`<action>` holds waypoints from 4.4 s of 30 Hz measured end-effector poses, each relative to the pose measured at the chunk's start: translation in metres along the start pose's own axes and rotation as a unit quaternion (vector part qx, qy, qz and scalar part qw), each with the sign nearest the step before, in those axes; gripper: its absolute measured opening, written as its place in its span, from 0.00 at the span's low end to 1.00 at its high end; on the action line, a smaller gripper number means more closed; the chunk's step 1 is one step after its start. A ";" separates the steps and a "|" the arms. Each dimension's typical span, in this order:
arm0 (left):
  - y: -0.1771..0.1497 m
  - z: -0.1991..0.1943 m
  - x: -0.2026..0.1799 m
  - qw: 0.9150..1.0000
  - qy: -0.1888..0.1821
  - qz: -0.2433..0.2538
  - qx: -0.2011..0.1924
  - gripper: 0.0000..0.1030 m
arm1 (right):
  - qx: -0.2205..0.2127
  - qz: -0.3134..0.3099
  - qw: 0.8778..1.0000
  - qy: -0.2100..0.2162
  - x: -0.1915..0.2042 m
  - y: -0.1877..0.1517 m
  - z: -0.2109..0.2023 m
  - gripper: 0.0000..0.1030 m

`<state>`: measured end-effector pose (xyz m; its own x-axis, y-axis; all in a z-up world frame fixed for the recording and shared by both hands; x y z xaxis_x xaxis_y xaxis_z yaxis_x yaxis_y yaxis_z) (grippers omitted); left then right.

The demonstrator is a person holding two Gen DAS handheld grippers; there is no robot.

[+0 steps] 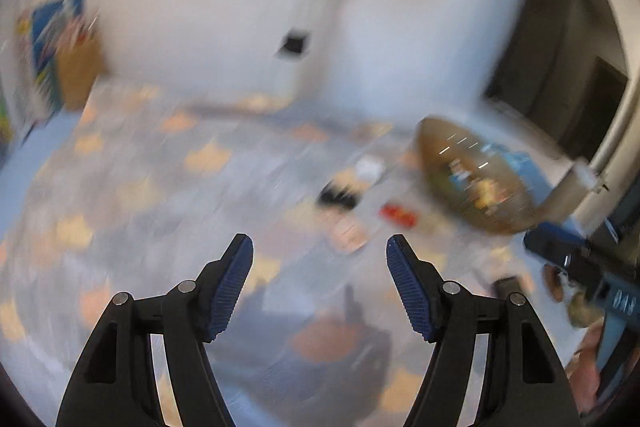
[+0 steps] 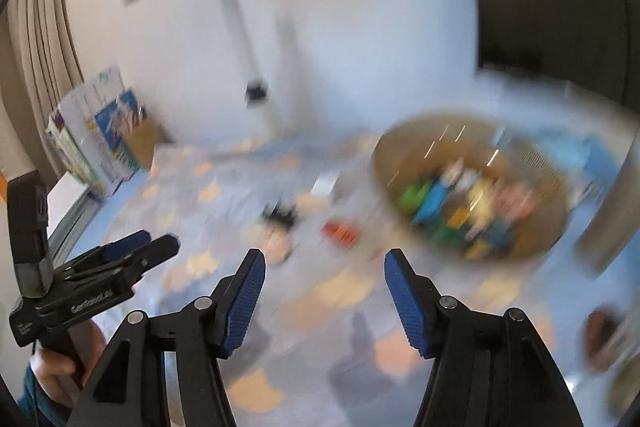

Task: Organize rigid objects
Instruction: 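Carry the jelly toy and card box to the amber bowl and release both, then grasp the pink round toy with the left tool while the right tool grasps the red lighter, then carry the pink toy and red lighter to the amber bowl and release both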

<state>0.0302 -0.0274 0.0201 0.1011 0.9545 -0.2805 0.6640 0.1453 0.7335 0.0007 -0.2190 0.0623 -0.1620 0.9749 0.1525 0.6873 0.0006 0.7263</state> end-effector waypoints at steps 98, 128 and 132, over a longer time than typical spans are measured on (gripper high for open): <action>-0.060 0.034 0.013 0.998 0.016 -0.006 0.068 0.51 | 0.123 -0.103 0.984 0.079 0.043 -0.075 0.083 0.23; -0.057 0.022 -0.010 0.996 0.043 0.077 0.035 0.33 | 0.080 -0.172 0.980 0.054 0.068 -0.088 0.060 0.22; -0.040 0.011 -0.026 0.998 0.013 0.068 0.008 0.33 | 0.055 -0.187 0.980 0.045 0.068 -0.076 0.034 0.22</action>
<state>0.0092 -0.0608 -0.0083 0.1720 0.9717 -0.1620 0.6576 0.0092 0.7533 -0.0387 -0.1449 -0.0053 -0.4752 0.8785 -0.0492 0.6394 0.3832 0.6665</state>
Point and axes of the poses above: each gripper's, at about its wrist camera, not at the fingertips, and z roughly the way its jaws point, x to its left, y to its top, the point moved 8 cm from there along z, roughly the way its jaws point, and after that the axes turned 2 degrees about -x, right-handed, at the moved point
